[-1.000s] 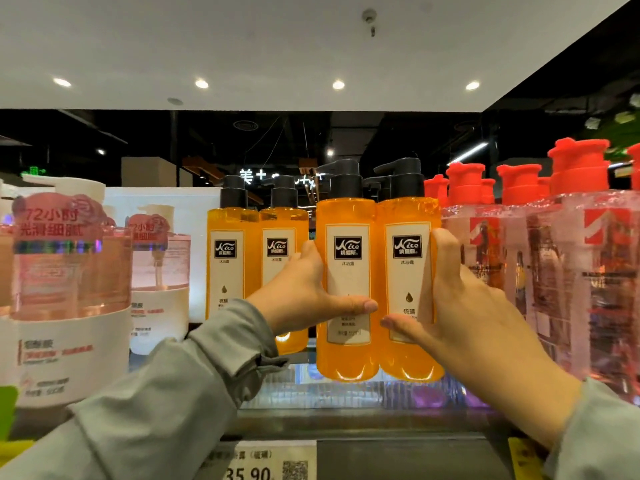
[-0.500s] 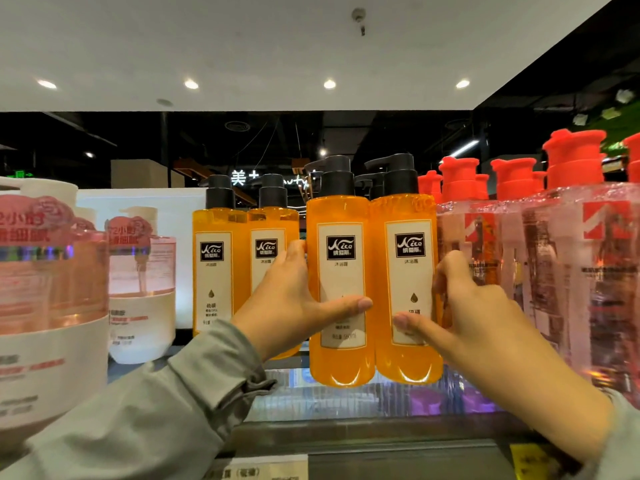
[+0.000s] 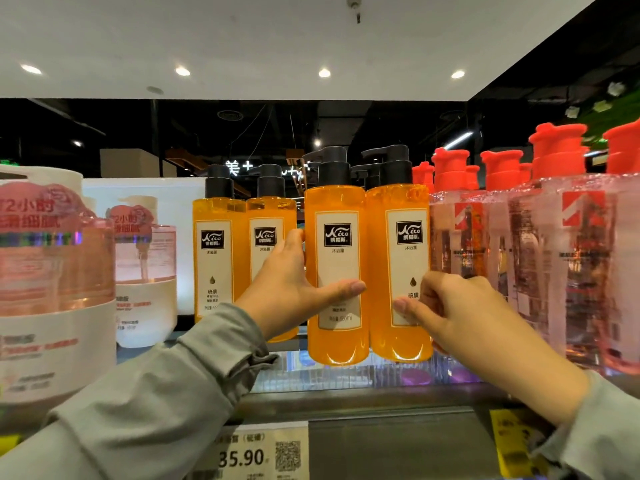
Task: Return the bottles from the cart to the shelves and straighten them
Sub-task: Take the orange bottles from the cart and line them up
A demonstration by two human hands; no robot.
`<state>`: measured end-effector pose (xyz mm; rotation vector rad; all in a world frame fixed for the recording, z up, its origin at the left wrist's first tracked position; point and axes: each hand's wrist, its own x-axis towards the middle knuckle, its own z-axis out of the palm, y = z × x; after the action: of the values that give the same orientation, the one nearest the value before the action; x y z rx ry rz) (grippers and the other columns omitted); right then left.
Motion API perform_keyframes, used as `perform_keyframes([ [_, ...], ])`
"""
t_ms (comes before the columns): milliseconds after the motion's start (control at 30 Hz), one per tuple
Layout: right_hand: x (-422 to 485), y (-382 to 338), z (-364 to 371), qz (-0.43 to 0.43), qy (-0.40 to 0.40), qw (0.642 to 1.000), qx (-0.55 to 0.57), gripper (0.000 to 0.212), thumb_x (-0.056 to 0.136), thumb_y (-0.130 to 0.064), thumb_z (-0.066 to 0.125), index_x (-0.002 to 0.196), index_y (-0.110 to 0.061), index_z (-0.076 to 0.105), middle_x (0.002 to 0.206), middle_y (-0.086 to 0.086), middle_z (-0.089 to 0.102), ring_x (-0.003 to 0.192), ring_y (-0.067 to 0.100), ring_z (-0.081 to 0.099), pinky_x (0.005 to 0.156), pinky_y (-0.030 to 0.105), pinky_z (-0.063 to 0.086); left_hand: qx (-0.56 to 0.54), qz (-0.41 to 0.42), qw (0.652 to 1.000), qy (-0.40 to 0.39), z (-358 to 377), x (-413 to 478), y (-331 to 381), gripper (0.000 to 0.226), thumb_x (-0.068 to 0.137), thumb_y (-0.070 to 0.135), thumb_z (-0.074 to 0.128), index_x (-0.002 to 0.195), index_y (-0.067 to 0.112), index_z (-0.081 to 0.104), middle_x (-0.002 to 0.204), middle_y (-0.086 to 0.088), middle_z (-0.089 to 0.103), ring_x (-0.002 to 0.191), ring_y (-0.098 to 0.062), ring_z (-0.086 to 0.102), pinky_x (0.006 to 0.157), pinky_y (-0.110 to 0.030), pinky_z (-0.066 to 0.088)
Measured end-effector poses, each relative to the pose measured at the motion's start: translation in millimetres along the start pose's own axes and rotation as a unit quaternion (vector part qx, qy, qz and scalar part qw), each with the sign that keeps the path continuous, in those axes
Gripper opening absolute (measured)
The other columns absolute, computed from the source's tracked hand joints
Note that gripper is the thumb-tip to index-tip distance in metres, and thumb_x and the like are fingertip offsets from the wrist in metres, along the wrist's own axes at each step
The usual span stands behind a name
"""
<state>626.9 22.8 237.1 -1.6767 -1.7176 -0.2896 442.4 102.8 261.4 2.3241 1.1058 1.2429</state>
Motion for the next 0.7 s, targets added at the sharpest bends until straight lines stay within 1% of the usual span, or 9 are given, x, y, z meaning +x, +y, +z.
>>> perform_keyframes([
  [100, -0.9, -0.3, 1.6, -0.004, 0.003, 1.000, -0.017, 0.038, 0.088, -0.055, 0.047, 0.071, -0.021, 0.050, 0.068, -0.002, 0.058, 0.064, 0.013, 0.056, 0.061, 0.024, 0.044, -0.004, -0.004, 1.000, 0.007, 0.9, -3.9, 2.0, 0.109, 0.038, 0.068, 0.062, 0.134, 0.025, 0.031, 0.129, 0.002, 0.048, 0.117, -0.019, 0.049, 0.095, -0.043, 0.050],
  [167, 0.5, 3.1, 1.1, 0.011, 0.001, 1.000, 0.003, 0.043, 0.086, -0.058, 0.050, 0.070, -0.017, 0.056, 0.069, 0.001, 0.061, 0.067, 0.014, 0.060, 0.067, 0.029, 0.051, -0.010, -0.024, 1.000, 0.004, -1.2, -3.6, 5.1, 0.106, 0.043, 0.061, 0.066, 0.135, 0.023, 0.029, 0.129, 0.001, 0.049, 0.116, -0.020, 0.050, 0.095, -0.042, 0.050],
  [233, 0.9, 6.6, -0.8, 0.024, 0.001, 0.999, 0.047, 0.048, 0.082, -0.057, 0.057, 0.067, -0.012, 0.060, 0.066, 0.002, 0.063, 0.069, 0.013, 0.063, 0.068, 0.033, 0.056, -0.045, -0.059, 0.997, -0.031, -6.2, -3.6, 7.3, 0.104, 0.046, 0.052, 0.071, 0.136, 0.021, 0.028, 0.129, -0.002, 0.050, 0.114, -0.021, 0.052, 0.093, -0.042, 0.051],
  [300, -0.1, 8.7, -2.7, 0.017, 0.030, 0.996, 0.076, 0.044, 0.079, -0.053, 0.065, 0.063, -0.012, 0.061, 0.062, -0.004, 0.063, 0.062, 0.004, 0.060, 0.059, 0.024, 0.053, -0.119, -0.092, 0.986, -0.071, -14.7, -4.3, 8.0, 0.096, 0.055, 0.038, 0.076, 0.136, 0.019, 0.029, 0.120, -0.003, 0.054, 0.104, -0.020, 0.056, 0.088, -0.041, 0.052],
  [367, -3.0, 8.3, -5.1, -0.008, 0.071, 0.994, 0.077, 0.034, 0.075, -0.047, 0.072, 0.059, -0.020, 0.059, 0.056, -0.011, 0.059, 0.052, -0.003, 0.054, 0.052, 0.013, 0.041, -0.147, -0.104, 0.980, -0.083, -22.4, -7.4, 7.4, 0.082, 0.060, 0.029, 0.078, 0.129, 0.019, 0.035, 0.108, 0.000, 0.054, 0.096, -0.017, 0.056, 0.082, -0.037, 0.054],
  [433, -5.2, 7.5, -6.5, -0.028, 0.089, 0.989, 0.112, 0.027, 0.073, -0.041, 0.076, 0.061, -0.022, 0.061, 0.054, -0.009, 0.060, 0.050, -0.002, 0.056, 0.051, 0.013, 0.040, -0.095, -0.078, 0.990, -0.071, -26.2, -11.7, 5.1, 0.062, 0.059, 0.031, 0.079, 0.108, 0.022, 0.042, 0.104, 0.002, 0.052, 0.094, -0.015, 0.057, 0.077, -0.033, 0.055],
  [500, -8.1, 4.2, -8.7, -0.035, 0.084, 0.978, 0.188, 0.020, 0.073, -0.032, 0.078, 0.067, -0.018, 0.065, 0.056, -0.006, 0.063, 0.050, -0.002, 0.058, 0.050, 0.013, 0.043, -0.056, -0.042, 0.996, -0.056, -28.0, -19.0, 5.0, 0.049, 0.063, 0.032, 0.080, 0.094, 0.028, 0.042, 0.099, 0.007, 0.053, 0.088, -0.010, 0.056, 0.074, -0.030, 0.055],
  [600, -17.3, -2.7, -11.8, -0.064, 0.078, 0.962, 0.255, 0.017, 0.071, -0.029, 0.076, 0.076, -0.015, 0.068, 0.065, -0.003, 0.067, 0.058, 0.003, 0.062, 0.054, 0.014, 0.048, -0.041, 0.008, 0.998, -0.055, -28.3, -35.3, 8.7, 0.049, 0.064, 0.038, 0.078, 0.100, 0.031, 0.045, 0.101, 0.012, 0.053, 0.087, -0.007, 0.056, 0.072, -0.022, 0.051],
  [700, -34.0, -11.5, -12.6, -0.097, 0.050, 0.961, 0.255, 0.030, 0.066, -0.038, 0.074, 0.088, -0.019, 0.068, 0.076, -0.002, 0.069, 0.070, 0.008, 0.065, 0.064, 0.018, 0.053, -0.070, 0.054, 0.994, -0.066, -26.3, -54.3, 15.0, 0.053, 0.059, 0.046, 0.073, 0.105, 0.032, 0.050, 0.108, 0.013, 0.054, 0.092, -0.007, 0.059, 0.071, -0.019, 0.052],
])
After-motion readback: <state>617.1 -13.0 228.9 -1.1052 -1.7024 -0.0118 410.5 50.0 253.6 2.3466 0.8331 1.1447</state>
